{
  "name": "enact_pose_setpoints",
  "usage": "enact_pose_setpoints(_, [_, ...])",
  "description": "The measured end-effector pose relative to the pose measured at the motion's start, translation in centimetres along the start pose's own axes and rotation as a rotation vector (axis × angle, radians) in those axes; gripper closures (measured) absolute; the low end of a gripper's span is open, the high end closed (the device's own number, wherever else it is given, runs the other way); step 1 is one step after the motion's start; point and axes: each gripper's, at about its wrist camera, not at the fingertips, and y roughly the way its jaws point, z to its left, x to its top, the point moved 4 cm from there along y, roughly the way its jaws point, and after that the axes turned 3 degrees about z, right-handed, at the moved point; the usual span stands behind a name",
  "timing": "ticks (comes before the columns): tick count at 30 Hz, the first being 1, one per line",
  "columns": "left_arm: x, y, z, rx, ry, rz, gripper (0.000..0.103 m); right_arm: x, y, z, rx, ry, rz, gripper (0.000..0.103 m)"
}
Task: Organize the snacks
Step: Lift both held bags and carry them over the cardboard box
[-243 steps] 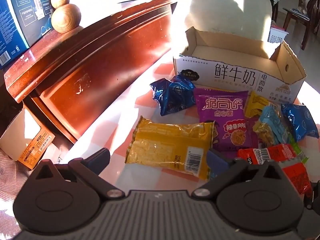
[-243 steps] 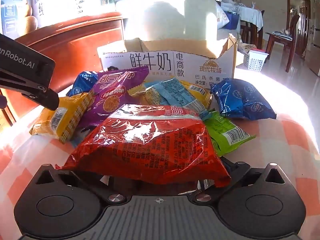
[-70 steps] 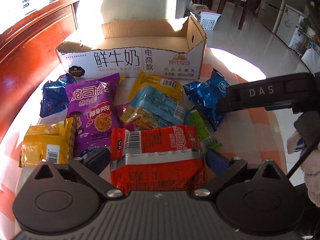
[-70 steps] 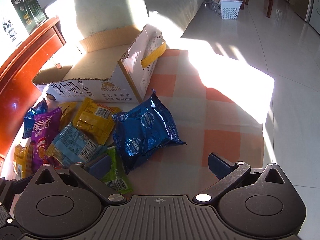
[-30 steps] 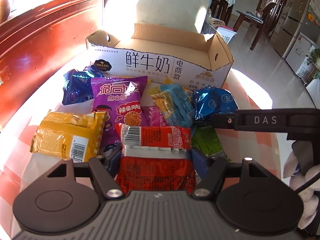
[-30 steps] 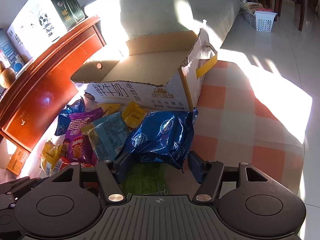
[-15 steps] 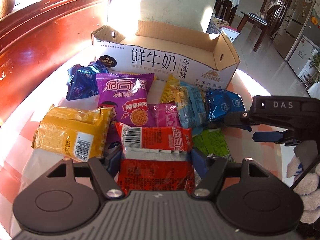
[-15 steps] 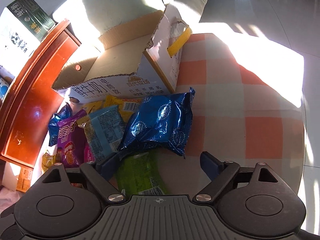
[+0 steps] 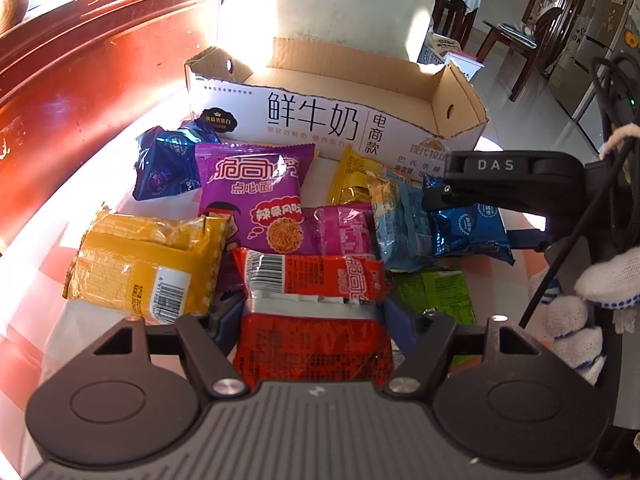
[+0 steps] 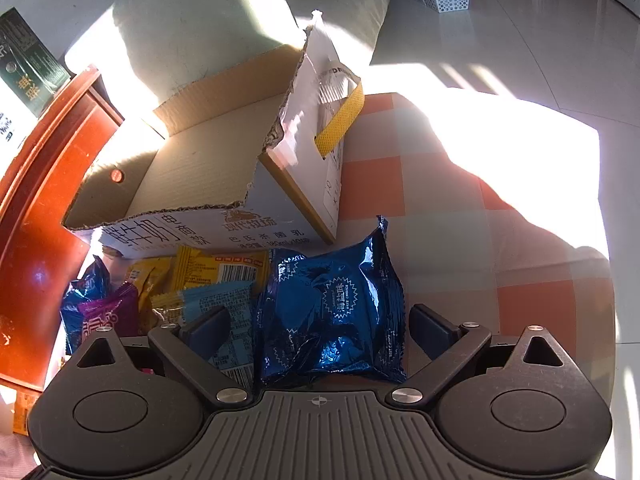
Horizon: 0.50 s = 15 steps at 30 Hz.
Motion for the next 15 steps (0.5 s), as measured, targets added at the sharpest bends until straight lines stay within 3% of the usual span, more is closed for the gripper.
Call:
enact_pose_setpoints(3, [0.0, 0.0, -0.2, 0.0, 0.009, -0.003, 0.033, -0.7, 0.2, 0.3, -0.001, -0.014, -0.003, 0.014])
enact_pose_setpoints(5, [0.0, -0.1, -0.2, -0.001, 0.01, -0.009, 0.033, -0.7, -0.2, 0.6, 0.017, -0.025, -0.013, 0.031])
enact_pose_setpoints(7, [0.0, -0.3, -0.1, 0.001, 0.004, -0.016, 0.033, -0.9, -0.7, 0.7, 0.024, -0.047, -0.029, 0.036])
enact_pose_setpoints(15, [0.5, -1.7, 0.0, 0.013, 0.005, -0.067, 0.033, -1.7, -4.7, 1.5, 0.093, -0.132, -0.084, 0.039])
